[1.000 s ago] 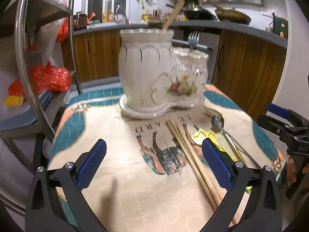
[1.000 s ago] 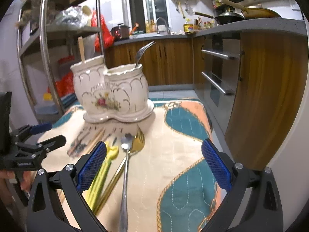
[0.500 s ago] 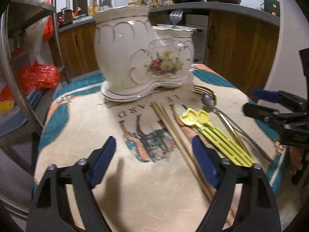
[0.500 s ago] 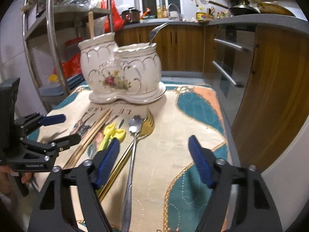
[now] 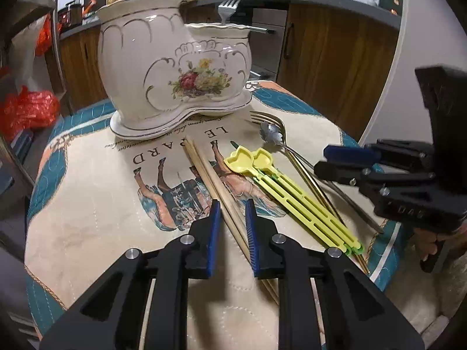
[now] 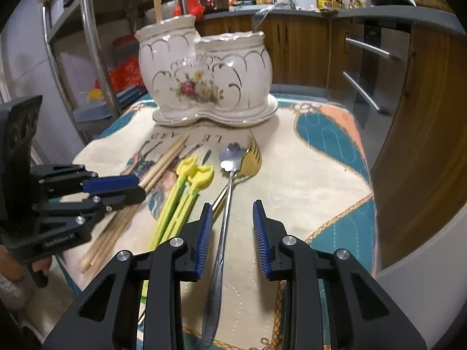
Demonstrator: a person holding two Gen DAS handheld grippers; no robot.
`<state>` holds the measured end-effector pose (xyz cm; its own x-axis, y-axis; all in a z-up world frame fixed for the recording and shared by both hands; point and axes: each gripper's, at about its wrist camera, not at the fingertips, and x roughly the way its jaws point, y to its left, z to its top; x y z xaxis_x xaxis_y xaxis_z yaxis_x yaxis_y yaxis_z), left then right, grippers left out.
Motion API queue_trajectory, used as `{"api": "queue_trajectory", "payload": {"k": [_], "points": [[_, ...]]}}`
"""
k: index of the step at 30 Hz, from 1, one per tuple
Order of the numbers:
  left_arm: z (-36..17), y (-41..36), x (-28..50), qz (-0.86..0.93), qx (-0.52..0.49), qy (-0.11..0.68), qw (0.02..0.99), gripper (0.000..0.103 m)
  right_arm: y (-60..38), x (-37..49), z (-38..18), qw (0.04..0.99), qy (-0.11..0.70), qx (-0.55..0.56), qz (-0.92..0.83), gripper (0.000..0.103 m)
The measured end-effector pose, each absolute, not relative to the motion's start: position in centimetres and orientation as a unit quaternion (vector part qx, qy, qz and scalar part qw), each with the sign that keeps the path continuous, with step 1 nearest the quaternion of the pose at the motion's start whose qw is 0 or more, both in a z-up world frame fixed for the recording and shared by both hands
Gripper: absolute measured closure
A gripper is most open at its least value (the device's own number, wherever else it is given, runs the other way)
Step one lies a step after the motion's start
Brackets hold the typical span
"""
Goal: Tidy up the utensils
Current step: 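Grasp the silver spoon with the right tool while the left tool grasps a chopstick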
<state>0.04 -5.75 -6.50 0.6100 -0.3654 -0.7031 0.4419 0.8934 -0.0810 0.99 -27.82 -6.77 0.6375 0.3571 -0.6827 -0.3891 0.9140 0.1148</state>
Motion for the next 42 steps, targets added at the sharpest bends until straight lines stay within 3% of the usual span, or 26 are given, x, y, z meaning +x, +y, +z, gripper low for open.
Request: {"api": "queue_trajectory", "payload": {"k": [4, 9, 11, 23, 35, 38, 39, 42], "points": [[-6.5, -4.8, 0.4, -0.228, 0.031, 0.388, 0.893, 0.098, -28.0, 1.6, -7.1, 0.902, 0.380, -0.010, 0.205, 0.076], [-6.6, -4.5, 0.6, -0.232, 0.021, 0.392, 0.890, 0.098, -27.6, 1.9, -7.5, 0.897, 0.388, -0.016, 0.213, 0.096], [-6.6, -4.4, 0.6, -0.233, 0.020, 0.392, 0.890, 0.098, -27.2, 1.8, -7.5, 0.897, 0.386, -0.023, 0.213, 0.098], [-4.8, -1.0, 0.9, -0.189, 0.031, 0.371, 0.909, 0.098, -29.4, 0.5, -4.1, 0.927, 0.315, -0.024, 0.204, 0.099], [-6.7, 1.1, 1.5, -0.168, 0.066, 0.416, 0.891, 0.098, -30.8, 2.2, -6.0, 0.913, 0.372, -0.022, 0.165, 0.099], [-6.4, 1.0, 1.8, -0.168, 0.074, 0.423, 0.887, 0.096, -30.6, 2.4, -6.3, 0.911, 0.379, -0.029, 0.158, 0.098], [-6.3, 1.0, 1.9, -0.166, 0.078, 0.424, 0.887, 0.094, -30.5, 2.5, -6.4, 0.910, 0.382, -0.030, 0.157, 0.093], [-5.7, 0.8, 2.2, -0.161, 0.085, 0.422, 0.888, 0.069, -30.2, 2.7, -6.6, 0.908, 0.388, -0.044, 0.151, 0.081]]}}
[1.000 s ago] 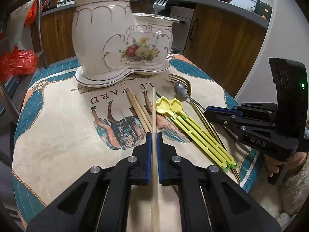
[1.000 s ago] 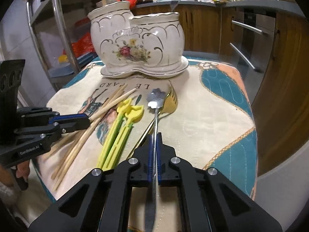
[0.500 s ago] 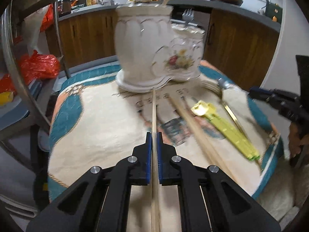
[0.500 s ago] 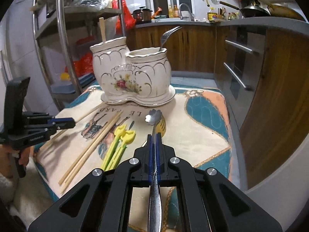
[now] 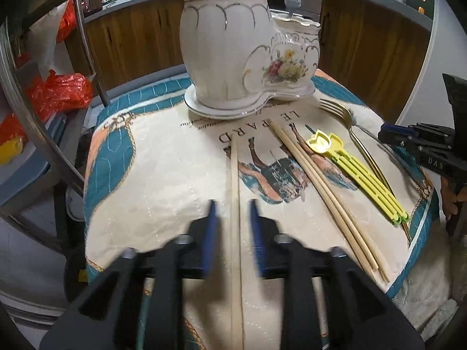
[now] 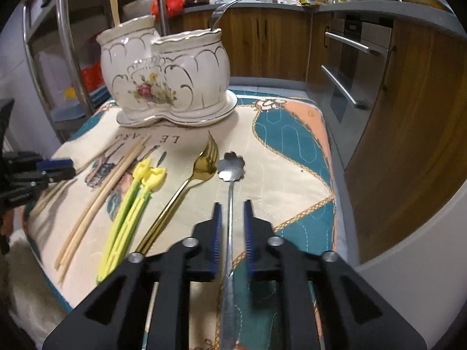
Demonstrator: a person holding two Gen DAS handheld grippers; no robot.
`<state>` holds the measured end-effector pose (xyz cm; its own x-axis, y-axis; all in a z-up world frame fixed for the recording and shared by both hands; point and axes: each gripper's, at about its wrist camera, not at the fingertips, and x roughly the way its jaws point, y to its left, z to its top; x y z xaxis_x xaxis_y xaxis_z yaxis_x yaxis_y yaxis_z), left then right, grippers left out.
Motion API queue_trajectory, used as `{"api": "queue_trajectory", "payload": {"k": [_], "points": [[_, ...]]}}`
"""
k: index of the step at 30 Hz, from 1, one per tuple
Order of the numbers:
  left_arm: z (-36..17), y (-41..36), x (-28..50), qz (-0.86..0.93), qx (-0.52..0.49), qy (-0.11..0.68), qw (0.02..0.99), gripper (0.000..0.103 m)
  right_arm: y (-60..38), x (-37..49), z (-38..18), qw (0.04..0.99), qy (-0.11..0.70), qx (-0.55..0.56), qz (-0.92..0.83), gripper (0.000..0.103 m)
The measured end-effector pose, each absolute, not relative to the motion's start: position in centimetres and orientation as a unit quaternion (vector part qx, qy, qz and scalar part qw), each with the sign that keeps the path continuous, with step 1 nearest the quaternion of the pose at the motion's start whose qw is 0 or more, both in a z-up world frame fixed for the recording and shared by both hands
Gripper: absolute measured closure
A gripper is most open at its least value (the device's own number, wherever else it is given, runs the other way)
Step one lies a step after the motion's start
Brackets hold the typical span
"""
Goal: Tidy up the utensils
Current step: 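Grasp the silver spoon with the right tool while the left tool grasps a chopstick, then carry the spoon into the short cup while the left tool lowers the chopstick into the tall cup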
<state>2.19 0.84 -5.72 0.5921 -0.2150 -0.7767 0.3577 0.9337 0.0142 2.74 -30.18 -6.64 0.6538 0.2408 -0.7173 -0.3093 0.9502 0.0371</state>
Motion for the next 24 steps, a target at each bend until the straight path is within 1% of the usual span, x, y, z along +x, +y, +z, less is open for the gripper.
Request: {"api": "queue_trajectory", "payload": {"k": [1, 8, 11, 12, 14, 16, 18, 19, 24], "points": [[-5.5, 0.7, 2.2, -0.161, 0.089, 0.420, 0.889, 0.067, -30.0, 2.8, -6.7, 0.908, 0.389, -0.049, 0.151, 0.081], [-6.0, -0.4, 2.9, -0.158, 0.128, 0.445, 0.872, 0.067, -29.6, 4.3, -7.1, 0.895, 0.410, -0.071, 0.159, 0.081], [-6.3, -0.8, 2.9, -0.168, 0.145, 0.453, 0.863, 0.073, -30.0, 4.9, -7.2, 0.890, 0.418, -0.056, 0.172, 0.081], [-6.4, -0.8, 2.9, -0.172, 0.146, 0.457, 0.860, 0.076, -30.2, 5.0, -7.2, 0.889, 0.420, -0.050, 0.174, 0.086], [-6.4, -0.6, 3.2, -0.177, 0.139, 0.463, 0.857, 0.079, -30.3, 5.2, -7.2, 0.890, 0.419, -0.048, 0.174, 0.090], [-6.4, -0.2, 3.7, -0.184, 0.127, 0.465, 0.856, 0.083, -30.1, 5.2, -7.3, 0.889, 0.418, -0.050, 0.180, 0.095], [-6.5, 0.5, 4.3, -0.186, 0.113, 0.464, 0.859, 0.091, -29.8, 5.1, -7.3, 0.890, 0.414, -0.057, 0.181, 0.097], [-6.6, 0.8, 4.7, -0.183, 0.109, 0.463, 0.861, 0.097, -29.7, 5.0, -7.2, 0.891, 0.411, -0.058, 0.182, 0.098], [-6.7, 0.7, 4.3, -0.177, 0.114, 0.433, 0.876, 0.097, -30.4, 4.3, -6.0, 0.908, 0.377, -0.039, 0.180, 0.099]]}}
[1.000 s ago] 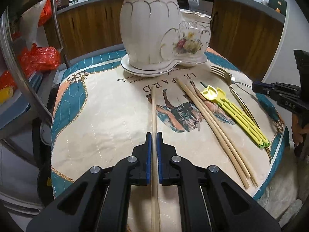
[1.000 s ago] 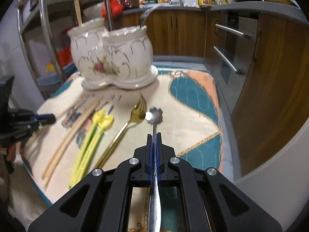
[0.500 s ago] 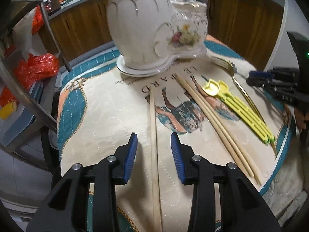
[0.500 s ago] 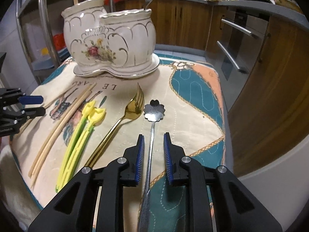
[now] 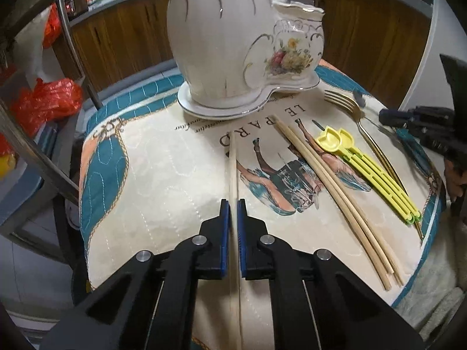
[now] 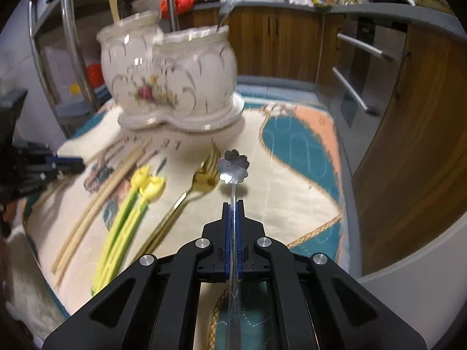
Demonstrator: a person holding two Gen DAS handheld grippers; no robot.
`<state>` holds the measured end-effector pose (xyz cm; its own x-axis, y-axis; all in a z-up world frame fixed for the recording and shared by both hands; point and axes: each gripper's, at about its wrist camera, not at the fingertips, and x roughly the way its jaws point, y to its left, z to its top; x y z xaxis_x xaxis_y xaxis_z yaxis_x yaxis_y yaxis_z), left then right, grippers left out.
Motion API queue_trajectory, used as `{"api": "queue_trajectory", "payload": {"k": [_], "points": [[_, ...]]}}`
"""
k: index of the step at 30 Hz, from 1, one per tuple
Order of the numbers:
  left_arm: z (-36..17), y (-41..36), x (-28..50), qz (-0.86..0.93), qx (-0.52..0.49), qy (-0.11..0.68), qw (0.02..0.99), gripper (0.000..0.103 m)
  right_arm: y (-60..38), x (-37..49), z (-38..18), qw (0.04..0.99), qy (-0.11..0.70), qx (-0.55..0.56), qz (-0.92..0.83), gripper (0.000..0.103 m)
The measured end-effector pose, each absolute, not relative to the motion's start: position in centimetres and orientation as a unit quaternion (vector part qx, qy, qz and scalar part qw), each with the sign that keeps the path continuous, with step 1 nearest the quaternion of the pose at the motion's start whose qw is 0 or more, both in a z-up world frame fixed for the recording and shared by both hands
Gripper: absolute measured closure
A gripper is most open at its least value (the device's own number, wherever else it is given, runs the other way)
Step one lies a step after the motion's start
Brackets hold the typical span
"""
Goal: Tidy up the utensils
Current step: 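Carry the spoon into the short cup while the left tool lowers the chopstick into the tall cup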
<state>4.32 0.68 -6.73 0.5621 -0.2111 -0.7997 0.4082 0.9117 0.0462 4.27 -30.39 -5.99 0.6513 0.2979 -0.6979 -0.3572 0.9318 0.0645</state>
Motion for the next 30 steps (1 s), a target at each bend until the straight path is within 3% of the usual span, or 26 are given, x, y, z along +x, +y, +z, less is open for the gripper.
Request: {"api": "queue_trajectory", "payload": {"k": [21, 25, 30], "points": [[2.8, 5.8, 1.1, -0.156, -0.029, 0.134, 0.978, 0.101, -31.1, 1.0, 2.8, 0.989, 0.064, 0.027, 0.129, 0.100], [3.0, 4.5, 3.8, -0.152, -0.012, 0.213, 0.965, 0.101, -30.2, 2.5, 3.6, 0.986, 0.082, 0.022, 0.140, 0.100], [-1.0, 3.0, 5.2, -0.127, 0.059, 0.322, 0.936, 0.099, -29.8, 2.7, 2.2, 0.982, 0.109, 0.009, 0.155, 0.100]]}}
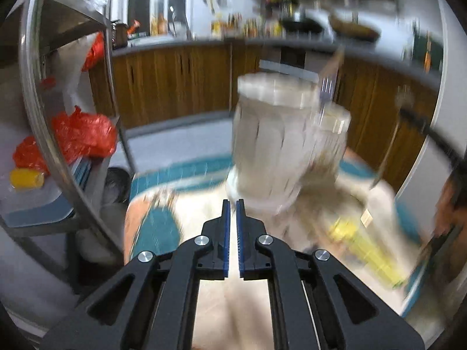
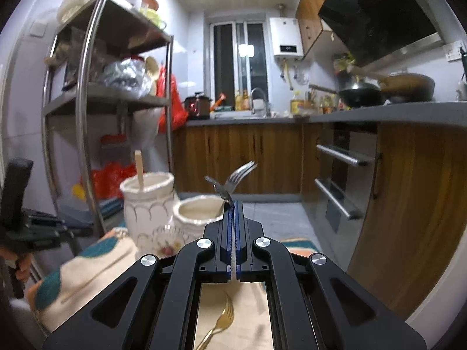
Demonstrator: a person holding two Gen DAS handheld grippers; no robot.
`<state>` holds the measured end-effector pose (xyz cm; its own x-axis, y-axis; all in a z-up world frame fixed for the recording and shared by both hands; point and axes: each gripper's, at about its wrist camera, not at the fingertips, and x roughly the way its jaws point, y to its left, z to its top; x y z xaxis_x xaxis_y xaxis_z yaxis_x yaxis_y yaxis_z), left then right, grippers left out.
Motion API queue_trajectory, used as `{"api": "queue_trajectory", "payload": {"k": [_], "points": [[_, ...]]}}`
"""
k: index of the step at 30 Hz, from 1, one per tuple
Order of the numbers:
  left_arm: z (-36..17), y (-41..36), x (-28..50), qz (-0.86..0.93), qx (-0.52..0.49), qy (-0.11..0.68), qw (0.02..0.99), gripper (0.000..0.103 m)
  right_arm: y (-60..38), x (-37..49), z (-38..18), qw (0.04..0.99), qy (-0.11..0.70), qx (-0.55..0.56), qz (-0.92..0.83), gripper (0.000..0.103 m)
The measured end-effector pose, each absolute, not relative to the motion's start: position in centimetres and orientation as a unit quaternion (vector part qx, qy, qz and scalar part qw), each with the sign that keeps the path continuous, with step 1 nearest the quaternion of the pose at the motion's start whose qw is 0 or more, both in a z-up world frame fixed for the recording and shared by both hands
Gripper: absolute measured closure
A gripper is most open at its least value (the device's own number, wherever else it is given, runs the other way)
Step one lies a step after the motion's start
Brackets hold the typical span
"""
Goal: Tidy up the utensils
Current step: 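Carry the spoon into the short cup while the left tool lowers the chopstick into the tall cup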
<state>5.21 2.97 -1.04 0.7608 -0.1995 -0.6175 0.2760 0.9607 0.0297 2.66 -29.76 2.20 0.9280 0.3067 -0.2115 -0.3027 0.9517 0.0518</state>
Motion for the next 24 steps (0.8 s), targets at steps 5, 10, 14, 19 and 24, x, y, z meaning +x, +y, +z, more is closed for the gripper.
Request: {"api": "queue_trajectory", "payload": {"k": [5, 10, 14, 19, 24], "points": [[-4.6, 3.3, 6.6, -0.117, 0.058, 0.391, 0.911, 0.083, -30.4, 2.9, 2.0, 0.978, 0.113, 0.036, 0.172, 0.100], [-5.9, 3.1, 6.7, -0.113, 0.072, 0.416, 0.899, 0.061, -30.9, 2.1, 2.4, 0.979, 0.098, 0.044, 0.176, 0.100], [-6.3, 2.9, 6.9, -0.110, 0.084, 0.425, 0.894, 0.073, -31.0, 1.6, 2.7, 0.979, 0.089, 0.049, 0.180, 0.100], [-6.2, 2.6, 6.9, -0.111, 0.083, 0.431, 0.891, 0.097, -31.0, 1.2, 2.9, 0.978, 0.083, 0.051, 0.184, 0.100], [-5.0, 3.4, 6.3, -0.116, 0.064, 0.396, 0.908, 0.097, -31.4, 0.6, 3.6, 0.979, 0.065, 0.059, 0.184, 0.100]]}}
